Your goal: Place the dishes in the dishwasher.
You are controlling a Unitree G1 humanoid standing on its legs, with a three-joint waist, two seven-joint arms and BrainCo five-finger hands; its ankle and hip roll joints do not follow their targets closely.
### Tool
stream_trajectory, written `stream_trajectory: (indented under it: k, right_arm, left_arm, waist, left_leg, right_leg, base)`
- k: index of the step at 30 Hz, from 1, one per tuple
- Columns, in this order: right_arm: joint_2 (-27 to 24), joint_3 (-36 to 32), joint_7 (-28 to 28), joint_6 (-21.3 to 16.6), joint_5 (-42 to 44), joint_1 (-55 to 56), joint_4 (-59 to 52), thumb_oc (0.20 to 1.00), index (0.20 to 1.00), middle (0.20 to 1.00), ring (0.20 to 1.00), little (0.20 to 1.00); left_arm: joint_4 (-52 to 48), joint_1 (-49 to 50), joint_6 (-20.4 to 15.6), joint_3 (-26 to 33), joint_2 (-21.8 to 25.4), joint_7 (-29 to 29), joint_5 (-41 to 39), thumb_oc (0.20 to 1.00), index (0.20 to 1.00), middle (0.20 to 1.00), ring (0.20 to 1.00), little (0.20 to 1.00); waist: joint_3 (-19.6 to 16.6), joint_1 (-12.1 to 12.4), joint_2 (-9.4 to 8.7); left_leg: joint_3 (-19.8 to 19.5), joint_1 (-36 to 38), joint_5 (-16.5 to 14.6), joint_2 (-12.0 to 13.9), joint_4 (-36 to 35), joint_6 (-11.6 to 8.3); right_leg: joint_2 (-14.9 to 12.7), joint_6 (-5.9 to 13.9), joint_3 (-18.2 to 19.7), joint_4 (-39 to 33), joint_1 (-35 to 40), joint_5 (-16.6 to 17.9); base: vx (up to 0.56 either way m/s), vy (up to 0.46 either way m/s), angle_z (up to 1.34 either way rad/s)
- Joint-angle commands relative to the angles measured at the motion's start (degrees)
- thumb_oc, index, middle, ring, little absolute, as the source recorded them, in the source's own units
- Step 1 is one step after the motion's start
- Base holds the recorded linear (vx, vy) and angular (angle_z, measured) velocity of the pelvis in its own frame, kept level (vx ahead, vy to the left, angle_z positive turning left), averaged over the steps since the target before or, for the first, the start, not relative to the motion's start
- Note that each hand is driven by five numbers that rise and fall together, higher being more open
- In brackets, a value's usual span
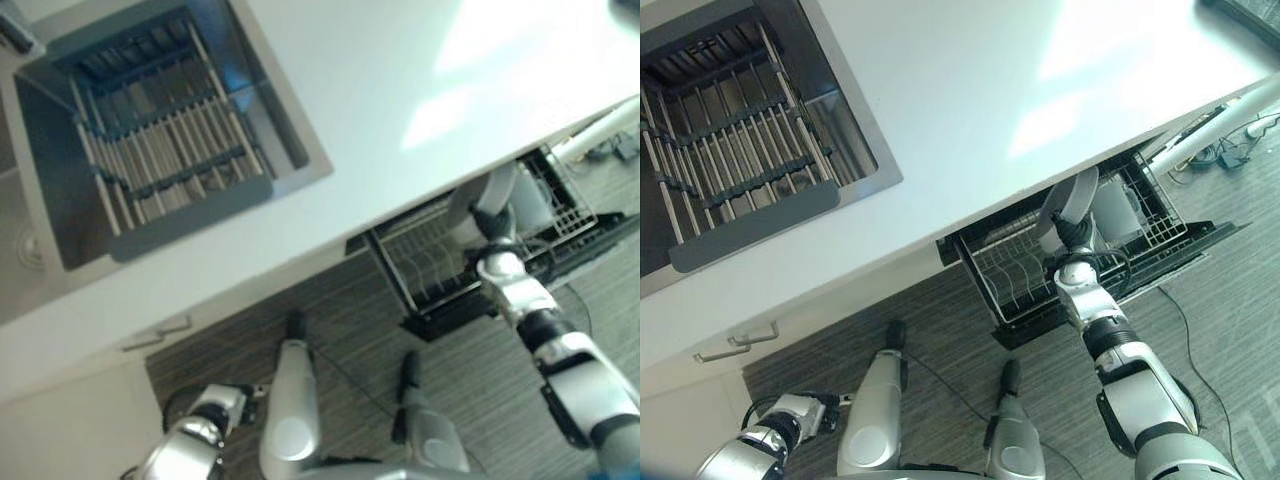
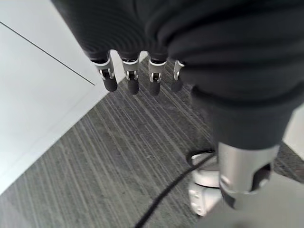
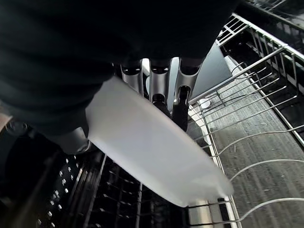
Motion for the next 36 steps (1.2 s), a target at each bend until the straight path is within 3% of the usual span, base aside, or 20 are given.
stream_trajectory:
  k: [1, 3, 8, 13, 14, 22, 28, 31, 32, 33, 34, 36]
  right_arm:
    - [-3.58, 2.26, 1.91, 4.50, -9.82, -2.88, -2.78, 0.200, 0.200, 0.200, 0.200, 0.200]
    - [-4.70, 6.84, 8.80, 9.30, -15.63, -7.60, 1.63, 0.200, 0.200, 0.200, 0.200, 0.200]
    - [-4.50, 12.92, 20.27, 14.05, -25.88, -13.28, 9.03, 0.200, 0.200, 0.200, 0.200, 0.200]
    - [-2.82, 15.99, 27.04, 17.52, -33.50, -16.92, 14.45, 0.200, 0.200, 0.200, 0.200, 0.200]
    - [-1.74, 17.20, 29.52, 19.68, -36.27, -17.83, 16.47, 0.200, 0.200, 0.200, 0.200, 0.200]
    - [0.98, 17.05, 27.92, 22.10, -36.05, -20.01, 21.44, 0.200, 0.200, 0.200, 0.200, 0.200]
    - [0.78, 16.26, 23.40, 22.58, -32.22, -21.86, 22.10, 0.200, 0.200, 0.200, 0.200, 0.200]
    - [0.61, 15.60, 19.65, 21.90, -28.20, -22.16, 21.88, 0.200, 0.200, 0.200, 0.200, 0.200]
    - [0.73, 15.19, 17.28, 21.60, -26.30, -22.41, 22.00, 0.347, 0.347, 0.347, 0.347, 0.347]
    - [0.82, 14.78, 15.99, 21.55, -25.42, -22.55, 22.00, 0.890, 0.890, 0.890, 0.890, 0.890]
    - [0.77, 13.99, 13.51, 21.65, -22.20, -22.70, 21.88, 1.000, 1.000, 1.000, 1.000, 1.000]
    - [1.16, 12.23, 12.30, 20.93, -17.13, -22.62, 22.23, 1.000, 1.000, 1.000, 1.000, 1.000]
  left_arm:
    - [1.30, 1.12, 2.41, -1.08, 3.11, 0.13, -0.13, 1.000, 1.000, 1.000, 1.000, 1.000]
    - [0.91, 0.18, 2.83, -1.76, 4.07, -0.48, 1.01, 1.000, 1.000, 1.000, 1.000, 1.000]
    - [0.04, -1.10, 3.93, -2.26, 5.69, -1.34, 2.89, 1.000, 1.000, 1.000, 1.000, 1.000]
    - [-0.34, -1.46, 3.46, -2.42, 6.23, -2.69, 4.61, 1.000, 1.000, 1.000, 1.000, 1.000]
    - [-0.87, -1.64, 3.27, -2.48, 6.39, -3.33, 5.26, 1.000, 1.000, 1.000, 1.000, 1.000]
    - [-3.07, -3.35, 4.02, -3.13, 6.18, -3.47, 3.93, 1.000, 1.000, 1.000, 1.000, 1.000]
    - [-3.75, -4.66, 2.00, -2.81, 6.07, -3.00, 2.95, 1.000, 1.000, 1.000, 1.000, 1.000]
    - [-4.42, -5.79, -0.71, -2.83, 5.75, -1.29, 0.49, 1.000, 1.000, 1.000, 1.000, 1.000]
    - [-4.62, -6.35, -1.91, -2.90, 5.61, -0.76, -0.41, 1.000, 1.000, 1.000, 1.000, 1.000]
    - [-4.87, -6.86, -2.36, -2.91, 5.55, -0.53, -0.85, 1.000, 1.000, 1.000, 1.000, 1.000]
    - [-5.29, -7.71, -4.02, -2.68, 5.39, -0.02, -1.93, 1.000, 1.000, 1.000, 1.000, 1.000]
    - [-6.20, -8.91, -5.82, -2.55, 5.10, 1.74, -4.06, 1.000, 1.000, 1.000, 1.000, 1.000]
  waist:
    - [-3.69, 1.50, -1.68]
    - [-3.65, 2.83, -2.28]
    - [-3.28, 5.10, -2.89]
    - [-2.83, 6.83, -2.67]
    - [-2.50, 7.58, -2.44]
    - [0.06, 8.66, -0.95]
    - [2.51, 8.17, 0.36]
    - [3.59, 7.52, 0.85]
    - [3.90, 7.27, 1.04]
    - [4.11, 7.08, 1.15]
    - [4.49, 6.70, 1.25]
    - [5.16, 6.27, 1.44]
  left_leg:
    - [-0.10, -9.16, 8.09, 1.95, -1.67, -1.58]
    - [-0.57, -10.18, 8.28, 1.54, -1.90, -1.39]
    - [-1.42, -11.18, 8.58, 0.75, -2.59, -1.07]
    - [-2.12, -12.29, 8.72, -0.17, -2.59, -0.73]
    - [-2.44, -12.91, 8.77, -0.71, -2.58, -0.50]
    - [-3.30, -16.44, 9.23, -2.47, -1.20, 0.21]
    - [-3.23, -18.03, 9.60, -3.62, -1.01, 0.51]
    - [-3.11, -19.25, 9.58, -3.86, 0.08, 0.66]
    - [-3.03, -19.71, 9.51, -3.91, 0.56, 0.71]
    - [-2.96, -19.97, 9.40, -3.96, 0.89, 0.74]
    - [-2.86, -20.25, 9.18, -4.00, 1.32, 0.77]
    - [-2.60, -20.55, 8.93, -3.97, 1.97, 0.92]
  right_leg:
    - [-1.54, -0.78, 1.65, 4.51, 6.57, -9.42]
    - [-1.32, -0.54, 1.24, 4.14, 6.32, -9.40]
    - [-1.09, -0.27, 0.38, 3.89, 5.81, -9.32]
    - [-1.18, -0.39, -0.23, 4.17, 5.09, -9.43]
    - [-1.24, -0.43, -0.61, 4.19, 4.81, -9.40]
    - [-1.76, -0.70, -0.39, 5.29, 2.24, -9.07]
    - [-1.97, -1.31, 0.66, 6.54, -0.53, -9.07]
    - [-2.11, -1.63, 1.36, 7.85, -2.21, -9.35]
    - [-2.13, -1.79, 1.57, 8.34, -2.81, -9.49]
    - [-2.14, -1.88, 1.69, 8.76, -3.34, -9.58]
    - [-2.09, -2.02, 1.96, 9.37, -4.13, -9.65]
    - [-2.19, -2.23, 2.20, 10.37, -5.00, -9.94]
  base:
    - [-0.03, -0.019, 0.13]
    - [-0.02, -0.049, 0.21]
    - [-0.01, -0.054, 0.17]
    - [-0.01, -0.010, 0.14]
    - [-0.02, 0.017, 0.22]
    - [-0.03, 0.025, 0.09]
    - [-0.06, 0.055, 0.02]
    - [-0.06, 0.060, -0.01]
    - [-0.07, 0.063, -0.05]
    - [-0.08, 0.061, -0.05]
    - [-0.07, 0.039, -0.07]
    - [-0.06, 0.038, -0.04]
